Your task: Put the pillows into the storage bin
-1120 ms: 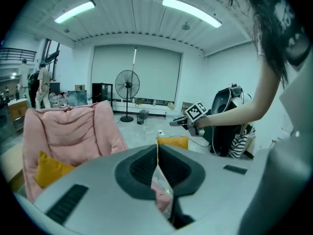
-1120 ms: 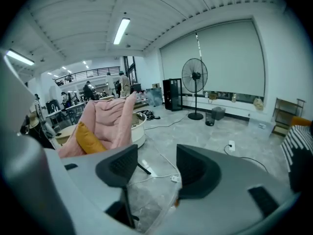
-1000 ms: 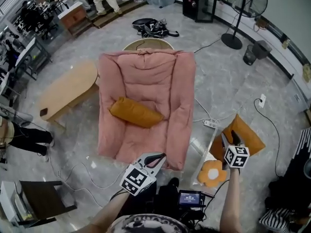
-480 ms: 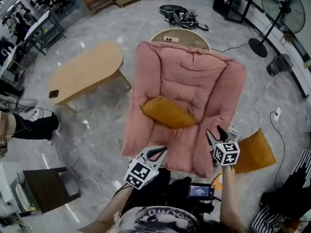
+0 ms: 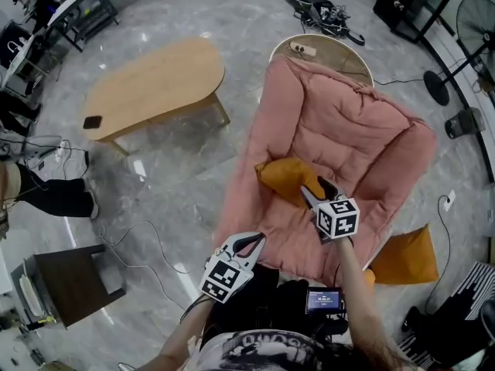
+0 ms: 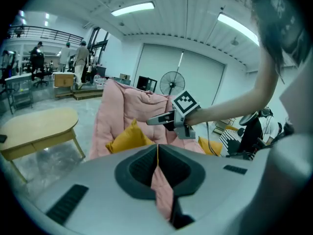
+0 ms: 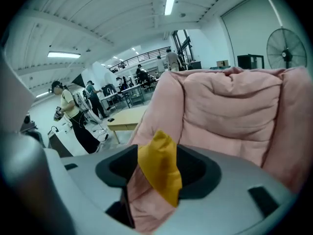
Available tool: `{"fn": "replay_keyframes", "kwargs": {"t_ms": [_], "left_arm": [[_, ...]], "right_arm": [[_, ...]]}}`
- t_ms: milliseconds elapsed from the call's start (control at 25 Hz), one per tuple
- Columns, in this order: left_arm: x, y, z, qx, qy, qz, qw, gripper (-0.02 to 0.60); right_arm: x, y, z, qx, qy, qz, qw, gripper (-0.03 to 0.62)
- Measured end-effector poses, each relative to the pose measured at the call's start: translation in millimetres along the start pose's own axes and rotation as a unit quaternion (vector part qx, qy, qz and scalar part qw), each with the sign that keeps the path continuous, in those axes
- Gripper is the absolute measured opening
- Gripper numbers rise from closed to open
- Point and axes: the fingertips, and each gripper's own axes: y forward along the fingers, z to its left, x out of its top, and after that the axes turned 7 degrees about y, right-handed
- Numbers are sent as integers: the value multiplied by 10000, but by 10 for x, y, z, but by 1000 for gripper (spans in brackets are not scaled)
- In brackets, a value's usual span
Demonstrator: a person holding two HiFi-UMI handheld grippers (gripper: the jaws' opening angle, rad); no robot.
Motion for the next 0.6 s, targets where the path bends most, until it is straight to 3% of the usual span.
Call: {"fn": "replay_keyframes", "kwargs": {"t_ms": [160,320,400,600], "left_arm": [[-132,-120,269,294,-269,12,9992,17],[-226,-263,460,569,-519,31,9970,17],[-268,-305,549,649,-549,48,9964,17],[-338,-373,677,732,-545,71,9958,17]], "right_arm": [[127,538,63,-241,205,154,9994,288],[40,877,-63,-710,866,347,9931,311],[2,918,-131,-839,1110,308,9898,224],[-92,724,-122,-907,974,226,9908,137]]}}
